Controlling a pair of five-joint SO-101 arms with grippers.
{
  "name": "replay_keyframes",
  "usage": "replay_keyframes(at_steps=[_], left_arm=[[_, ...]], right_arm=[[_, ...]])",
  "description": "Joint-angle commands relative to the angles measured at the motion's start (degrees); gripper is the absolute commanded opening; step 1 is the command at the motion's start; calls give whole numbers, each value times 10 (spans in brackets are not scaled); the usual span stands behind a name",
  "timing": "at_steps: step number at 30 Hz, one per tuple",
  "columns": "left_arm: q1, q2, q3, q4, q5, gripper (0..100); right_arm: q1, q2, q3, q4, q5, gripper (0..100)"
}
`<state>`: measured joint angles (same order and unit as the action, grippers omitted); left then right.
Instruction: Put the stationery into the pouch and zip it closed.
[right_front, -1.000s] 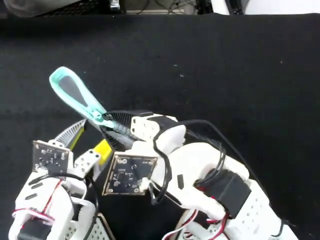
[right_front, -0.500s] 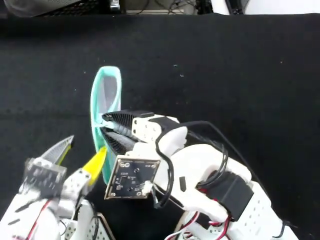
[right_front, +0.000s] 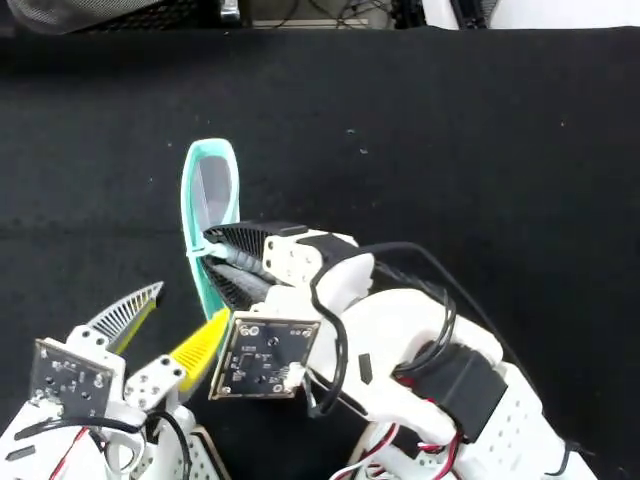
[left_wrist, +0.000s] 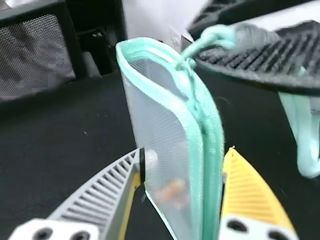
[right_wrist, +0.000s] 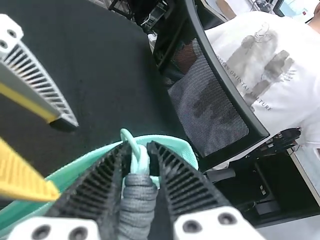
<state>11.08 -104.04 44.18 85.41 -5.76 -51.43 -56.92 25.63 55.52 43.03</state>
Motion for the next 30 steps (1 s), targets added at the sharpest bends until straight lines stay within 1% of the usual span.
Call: replay_keyframes(at_steps=[1, 4, 8, 27, 28, 30], left_arm=[[-39, -3, 50, -61, 7, 268], [-45, -3, 103, -112, 34, 268], [-51, -3, 138, -146, 37, 269], [-50, -4, 93, -142, 36, 262], [-47, -4, 90, -142, 36, 247], [-45, -4, 91, -142, 36, 172]], right_arm=[[-6, -1, -21, -6, 4, 12], [-6, -3, -21, -6, 4, 12], [-6, -4, -21, -6, 4, 12], [-6, 0, -14, -7, 4, 12], [-6, 0, -14, -7, 4, 12], [-6, 0, -14, -7, 4, 12]])
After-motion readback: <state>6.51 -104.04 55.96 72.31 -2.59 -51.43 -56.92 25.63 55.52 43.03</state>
